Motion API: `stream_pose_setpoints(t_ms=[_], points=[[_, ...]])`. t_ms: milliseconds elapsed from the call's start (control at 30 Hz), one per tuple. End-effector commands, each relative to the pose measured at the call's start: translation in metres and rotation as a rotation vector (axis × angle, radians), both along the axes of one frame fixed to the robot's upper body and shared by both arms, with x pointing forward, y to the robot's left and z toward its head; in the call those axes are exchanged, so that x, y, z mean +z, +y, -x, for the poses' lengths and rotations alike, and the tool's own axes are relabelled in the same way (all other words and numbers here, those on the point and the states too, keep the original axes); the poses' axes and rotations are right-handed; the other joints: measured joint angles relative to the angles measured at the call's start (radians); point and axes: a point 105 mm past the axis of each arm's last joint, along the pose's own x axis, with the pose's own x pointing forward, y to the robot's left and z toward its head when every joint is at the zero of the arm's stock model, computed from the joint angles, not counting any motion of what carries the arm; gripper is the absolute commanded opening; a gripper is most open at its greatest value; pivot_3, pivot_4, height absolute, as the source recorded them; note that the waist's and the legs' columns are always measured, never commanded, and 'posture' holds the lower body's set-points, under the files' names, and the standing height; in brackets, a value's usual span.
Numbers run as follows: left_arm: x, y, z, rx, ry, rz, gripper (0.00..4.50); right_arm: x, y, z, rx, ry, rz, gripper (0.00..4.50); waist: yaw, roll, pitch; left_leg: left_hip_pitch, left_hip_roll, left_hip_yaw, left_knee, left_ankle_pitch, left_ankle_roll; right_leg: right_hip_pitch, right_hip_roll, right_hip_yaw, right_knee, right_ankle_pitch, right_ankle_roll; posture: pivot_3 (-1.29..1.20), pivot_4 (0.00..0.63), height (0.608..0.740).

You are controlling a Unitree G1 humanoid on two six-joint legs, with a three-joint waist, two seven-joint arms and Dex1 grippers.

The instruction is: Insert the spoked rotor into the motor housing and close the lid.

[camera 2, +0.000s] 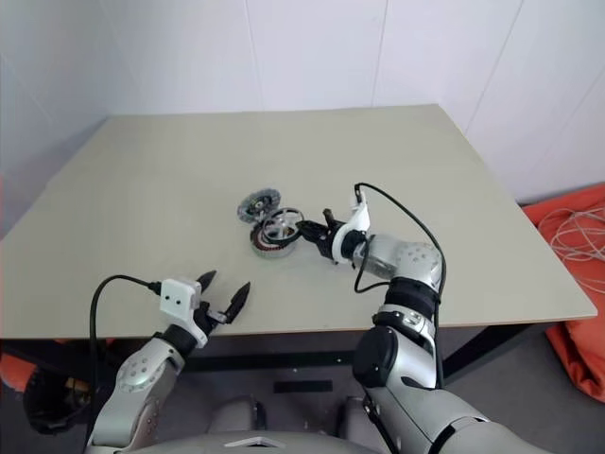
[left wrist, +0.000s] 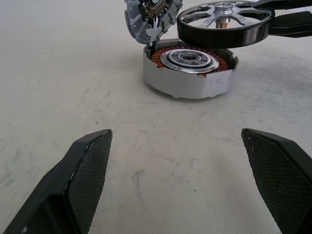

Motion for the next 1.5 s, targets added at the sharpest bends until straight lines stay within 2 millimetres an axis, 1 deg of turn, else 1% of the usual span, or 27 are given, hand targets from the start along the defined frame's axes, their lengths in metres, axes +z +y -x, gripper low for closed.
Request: stream_pose_setpoints(t_ms=[33, 133, 200, 367, 633, 800, 1000, 1500], points=[[0.012, -0.001, -0.002, -0.003, -0.046, 0.006, 4.5, 0.025, 0.049, 0.003, 0.095, -0.053, -0.111, 0.31, 0.0, 0.0, 0.0, 0.0, 0.0, 0.0, 0.0, 0.0, 0.0, 0.0, 0.0, 0.0, 0.0, 0.0, 0.0, 0.0, 0.0, 0.74], [0.013, -0.001, -0.001, -0.003, -0.046, 0.006, 4.5, 0.025, 0.055, 0.003, 0.106, -0.054, -0.123, 0.31, 0.0, 0.0, 0.0, 0.0, 0.0, 0.0, 0.0, 0.0, 0.0, 0.0, 0.0, 0.0, 0.0, 0.001, -0.001, 0.0, 0.0, 0.74], [0.013, 0.0, -0.001, -0.002, -0.046, 0.005, 4.5, 0.025, 0.059, 0.005, 0.117, -0.052, -0.127, 0.31, 0.0, 0.0, 0.0, -0.001, 0.0, 0.0, 0.0, 0.0, 0.0, 0.0, 0.0, 0.0, 0.0, 0.003, -0.005, 0.0, 0.0, 0.74], [0.012, 0.0, 0.0, -0.001, -0.044, 0.005, 4.5, 0.023, 0.067, 0.007, 0.137, -0.048, -0.13, 0.31, 0.0, 0.0, 0.0, -0.001, 0.0, 0.0, 0.0, 0.0, 0.0, -0.001, 0.0, 0.0, 0.0, 0.003, -0.005, 0.0, 0.0, 0.74], [0.013, 0.0, 0.001, 0.0, -0.045, 0.003, 4.5, 0.021, 0.072, 0.007, 0.144, -0.052, -0.127, 0.31, 0.0, 0.0, 0.0, -0.003, 0.0, 0.0, 0.0, 0.0, 0.0, -0.002, 0.0, 0.0, 0.0, 0.003, -0.005, 0.0, 0.0, 0.74], [0.015, -0.001, 0.0, 0.001, -0.048, 0.002, 4.5, 0.02, 0.071, 0.002, 0.126, -0.065, -0.116, 0.31, 0.0, 0.0, 0.0, -0.003, 0.0, 0.0, 0.0, 0.0, 0.0, -0.002, 0.0, 0.0, 0.0, 0.003, -0.005, 0.0, 0.0, 0.74], [0.016, 0.0, 0.0, 0.005, -0.046, 0.0, 4.5, 0.014, 0.067, -0.002, 0.109, -0.064, -0.09, 0.31, -0.001, 0.0, 0.0, -0.003, 0.0, 0.001, 0.0, 0.0, 0.0, -0.002, 0.0, 0.0, 0.0, 0.003, -0.005, 0.0, 0.0, 0.74], [0.014, 0.001, 0.001, 0.007, -0.042, 0.002, 4.5, 0.009, 0.047, -0.01, 0.067, -0.069, -0.065, 0.31, -0.001, -0.001, 0.0, -0.004, 0.0, 0.001, 0.001, 0.0, 0.0, -0.002, 0.0, -0.001, 0.0, 0.003, -0.006, 0.0, 0.0, 0.74]])
